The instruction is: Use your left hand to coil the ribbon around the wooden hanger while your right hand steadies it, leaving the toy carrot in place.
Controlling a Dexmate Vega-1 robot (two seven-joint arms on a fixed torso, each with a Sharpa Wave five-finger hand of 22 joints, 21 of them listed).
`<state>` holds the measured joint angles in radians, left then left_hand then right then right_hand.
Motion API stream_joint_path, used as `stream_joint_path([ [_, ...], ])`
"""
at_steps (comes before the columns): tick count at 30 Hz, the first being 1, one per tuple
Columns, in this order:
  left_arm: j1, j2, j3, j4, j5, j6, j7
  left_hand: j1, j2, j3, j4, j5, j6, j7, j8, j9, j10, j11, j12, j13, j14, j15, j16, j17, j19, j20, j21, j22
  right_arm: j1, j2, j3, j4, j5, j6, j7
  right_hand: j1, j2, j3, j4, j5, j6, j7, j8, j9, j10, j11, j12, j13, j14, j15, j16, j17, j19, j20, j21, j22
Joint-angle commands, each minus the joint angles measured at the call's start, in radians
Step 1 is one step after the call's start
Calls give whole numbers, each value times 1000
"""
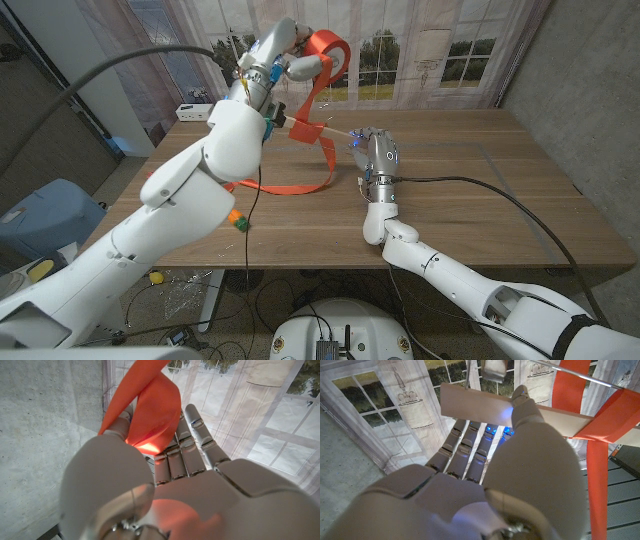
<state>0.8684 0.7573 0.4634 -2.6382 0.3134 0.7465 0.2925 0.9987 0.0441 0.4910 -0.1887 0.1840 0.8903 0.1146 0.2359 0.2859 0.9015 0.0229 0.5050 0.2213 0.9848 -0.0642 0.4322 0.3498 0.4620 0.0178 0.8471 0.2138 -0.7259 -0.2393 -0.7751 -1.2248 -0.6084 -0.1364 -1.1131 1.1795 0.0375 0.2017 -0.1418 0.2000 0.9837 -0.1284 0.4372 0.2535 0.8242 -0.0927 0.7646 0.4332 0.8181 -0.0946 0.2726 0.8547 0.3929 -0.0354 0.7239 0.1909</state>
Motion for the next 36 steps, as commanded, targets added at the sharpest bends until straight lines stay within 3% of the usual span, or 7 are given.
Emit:
stream_joint_path([
  [1, 156, 19, -94, -10, -78, -88, 34, 106, 120, 36, 30, 5, 92, -63, 7, 4, 156, -154, 4, 185, 78, -136, 5, 5, -5, -1, 6, -1, -51, 94, 144, 5, -76, -21, -4, 96, 111, 7, 5, 1, 22, 17, 4, 3, 43, -24, 4, 4, 3, -130, -5, 1, -2, 4, 8, 1],
  [17, 281, -28, -183, 110, -242, -167, 72, 107, 119, 39, 28, 6, 89, -61, 5, 5, 159, -153, 2, 186, 78, -134, 3, 6, -10, 1, 15, -3, -178, 304, 498, -17, -339, 144, -4, 92, 111, 11, 5, -1, 24, 18, 6, 3, 46, -20, 4, 1, 8, -127, -8, 1, 0, 9, 14, 0],
  [20, 292, -32, -196, 128, -267, -163, 82, 108, 120, 39, 28, 6, 89, -59, 4, 5, 158, -153, 2, 186, 77, -134, 3, 7, -11, 3, 16, -3, -194, 326, 537, -27, -377, 164, -4, 89, 110, 11, 6, -2, 24, 20, 6, 3, 47, -20, 4, 1, 9, -126, -9, 0, 0, 10, 15, 0],
  [26, 305, -46, -211, 176, -302, -156, 120, 108, 120, 39, 28, 6, 88, -56, 4, 7, 158, -152, 2, 187, 78, -133, 3, 8, -13, 4, 19, -4, -216, 326, 559, -58, -399, 168, -4, 91, 109, 13, 4, -2, 24, 19, 6, 2, 45, -20, 4, 2, 10, -128, -9, 1, 1, 9, 16, 0],
  [36, 301, -61, -215, 245, -333, -119, 187, 110, 119, 41, 27, 6, 89, -56, 4, 9, 158, -147, 0, 188, 79, -131, 4, 10, -15, 5, 25, -5, -229, 264, 514, -103, -359, 117, -4, 92, 109, 15, 2, -3, 23, 16, 5, 2, 47, -21, 4, 2, 11, -129, -10, 3, 0, 5, 18, -1],
])
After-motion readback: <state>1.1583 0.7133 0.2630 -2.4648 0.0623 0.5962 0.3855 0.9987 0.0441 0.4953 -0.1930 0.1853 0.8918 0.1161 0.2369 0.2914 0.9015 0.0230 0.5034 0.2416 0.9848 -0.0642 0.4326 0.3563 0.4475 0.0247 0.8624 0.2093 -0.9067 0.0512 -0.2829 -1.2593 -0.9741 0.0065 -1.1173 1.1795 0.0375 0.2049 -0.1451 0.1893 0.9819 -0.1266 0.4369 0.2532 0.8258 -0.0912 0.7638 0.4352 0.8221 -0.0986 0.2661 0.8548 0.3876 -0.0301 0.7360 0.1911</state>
